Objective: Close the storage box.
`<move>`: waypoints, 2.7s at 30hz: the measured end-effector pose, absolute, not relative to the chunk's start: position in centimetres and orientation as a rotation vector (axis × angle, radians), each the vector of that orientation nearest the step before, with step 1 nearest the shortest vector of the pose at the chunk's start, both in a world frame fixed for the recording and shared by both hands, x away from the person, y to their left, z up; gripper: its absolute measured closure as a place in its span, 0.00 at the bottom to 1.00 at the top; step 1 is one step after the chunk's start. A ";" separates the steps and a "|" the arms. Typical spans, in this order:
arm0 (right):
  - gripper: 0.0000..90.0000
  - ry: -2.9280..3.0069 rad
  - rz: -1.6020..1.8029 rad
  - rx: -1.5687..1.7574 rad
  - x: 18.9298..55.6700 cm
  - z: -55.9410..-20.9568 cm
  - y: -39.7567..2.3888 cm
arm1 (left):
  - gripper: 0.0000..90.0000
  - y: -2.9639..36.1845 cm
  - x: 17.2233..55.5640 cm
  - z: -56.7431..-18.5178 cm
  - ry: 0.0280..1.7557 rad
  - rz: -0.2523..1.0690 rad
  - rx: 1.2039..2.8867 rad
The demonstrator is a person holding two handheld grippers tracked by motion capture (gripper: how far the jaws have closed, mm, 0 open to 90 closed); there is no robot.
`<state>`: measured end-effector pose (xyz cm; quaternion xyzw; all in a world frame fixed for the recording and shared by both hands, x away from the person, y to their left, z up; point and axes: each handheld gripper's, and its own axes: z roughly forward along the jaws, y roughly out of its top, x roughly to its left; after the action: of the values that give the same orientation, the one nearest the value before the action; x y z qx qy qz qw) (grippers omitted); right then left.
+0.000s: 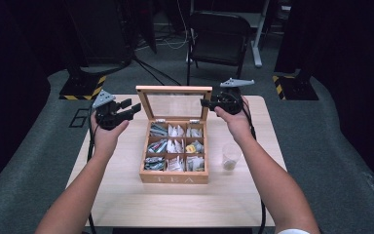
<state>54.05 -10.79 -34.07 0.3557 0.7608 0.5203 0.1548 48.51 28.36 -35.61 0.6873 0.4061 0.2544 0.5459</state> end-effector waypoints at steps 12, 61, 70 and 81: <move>0.62 2.186 1.484 0.965 51.7 -33.8 -10.9 | 0.61 27.3 47.8 -34.7 0.893 0.600 1.661; 0.57 2.217 1.484 0.886 43.5 -36.3 -12.4 | 0.62 27.7 41.6 -38.4 0.814 0.553 1.717; 0.57 2.229 1.483 0.892 42.9 -37.1 -12.4 | 0.62 27.9 39.8 -38.7 0.785 0.547 1.712; 0.57 2.231 1.464 0.898 41.6 -38.5 -12.2 | 0.62 27.9 38.9 -39.9 0.789 0.539 1.728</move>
<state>41.64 -12.19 -38.47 0.3149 0.7819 0.5130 0.1625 38.86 27.90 -39.92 0.7303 0.3333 0.2279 0.5511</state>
